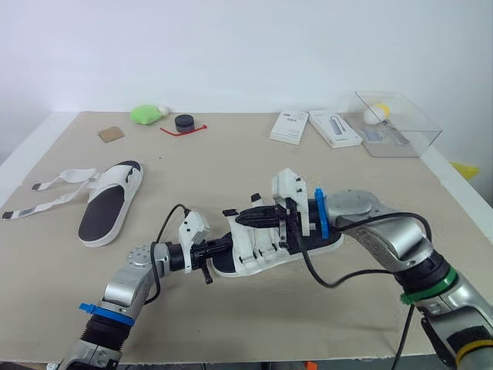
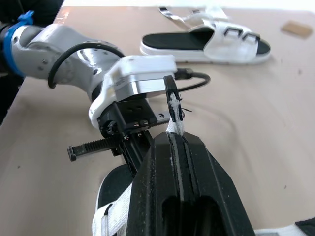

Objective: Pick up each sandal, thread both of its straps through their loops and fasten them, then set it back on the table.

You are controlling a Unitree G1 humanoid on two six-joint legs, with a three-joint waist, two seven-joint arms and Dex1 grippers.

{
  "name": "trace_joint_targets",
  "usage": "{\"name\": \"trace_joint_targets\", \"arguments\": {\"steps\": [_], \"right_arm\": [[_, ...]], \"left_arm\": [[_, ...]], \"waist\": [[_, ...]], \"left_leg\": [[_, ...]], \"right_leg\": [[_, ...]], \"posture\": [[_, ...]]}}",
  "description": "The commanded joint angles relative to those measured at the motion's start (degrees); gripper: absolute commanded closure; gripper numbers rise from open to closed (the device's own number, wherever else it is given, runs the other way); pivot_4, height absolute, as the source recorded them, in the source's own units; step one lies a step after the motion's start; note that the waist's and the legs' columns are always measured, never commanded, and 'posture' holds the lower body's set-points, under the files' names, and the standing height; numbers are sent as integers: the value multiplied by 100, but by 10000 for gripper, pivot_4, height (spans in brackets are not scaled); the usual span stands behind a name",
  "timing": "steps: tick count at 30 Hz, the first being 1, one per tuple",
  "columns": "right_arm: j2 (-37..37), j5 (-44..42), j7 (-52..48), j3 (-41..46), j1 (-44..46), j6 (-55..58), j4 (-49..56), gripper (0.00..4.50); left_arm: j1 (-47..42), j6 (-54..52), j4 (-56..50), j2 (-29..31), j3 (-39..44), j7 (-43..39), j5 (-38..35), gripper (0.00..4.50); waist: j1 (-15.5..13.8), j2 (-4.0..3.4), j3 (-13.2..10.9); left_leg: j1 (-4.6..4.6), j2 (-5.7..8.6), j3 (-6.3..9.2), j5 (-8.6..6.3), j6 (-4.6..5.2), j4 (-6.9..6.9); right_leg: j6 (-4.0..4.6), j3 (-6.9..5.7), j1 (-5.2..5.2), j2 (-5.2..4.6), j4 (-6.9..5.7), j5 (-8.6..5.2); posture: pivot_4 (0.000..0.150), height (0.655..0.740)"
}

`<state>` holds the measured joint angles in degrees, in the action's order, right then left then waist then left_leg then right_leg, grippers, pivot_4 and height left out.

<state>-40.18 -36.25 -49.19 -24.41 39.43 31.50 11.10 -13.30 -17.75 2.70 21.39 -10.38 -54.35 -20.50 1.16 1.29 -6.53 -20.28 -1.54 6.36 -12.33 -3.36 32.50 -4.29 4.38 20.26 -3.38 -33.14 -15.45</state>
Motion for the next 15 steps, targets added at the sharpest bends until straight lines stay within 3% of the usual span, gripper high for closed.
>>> {"name": "trace_joint_targets", "arguments": {"steps": [1,15], "right_arm": [[189,185,277,481,446,510,-163,44722],[694,884,424,510,686,1391,-565,44722]], "left_arm": [[228,-228,397,79,-206,102,294,45000],[243,-244,358,81,-210,107,286,45000]], "waist": [[4,0,-1],[12,-4,-2]], "left_leg": [[0,0,0,0,0,0],[-2,-1,0,4,6,0]], "right_leg": [[0,0,2,0,0,0],[-1,0,12,5,-4,1]], "posture": [[1500,7400],[1500,7400]]}}
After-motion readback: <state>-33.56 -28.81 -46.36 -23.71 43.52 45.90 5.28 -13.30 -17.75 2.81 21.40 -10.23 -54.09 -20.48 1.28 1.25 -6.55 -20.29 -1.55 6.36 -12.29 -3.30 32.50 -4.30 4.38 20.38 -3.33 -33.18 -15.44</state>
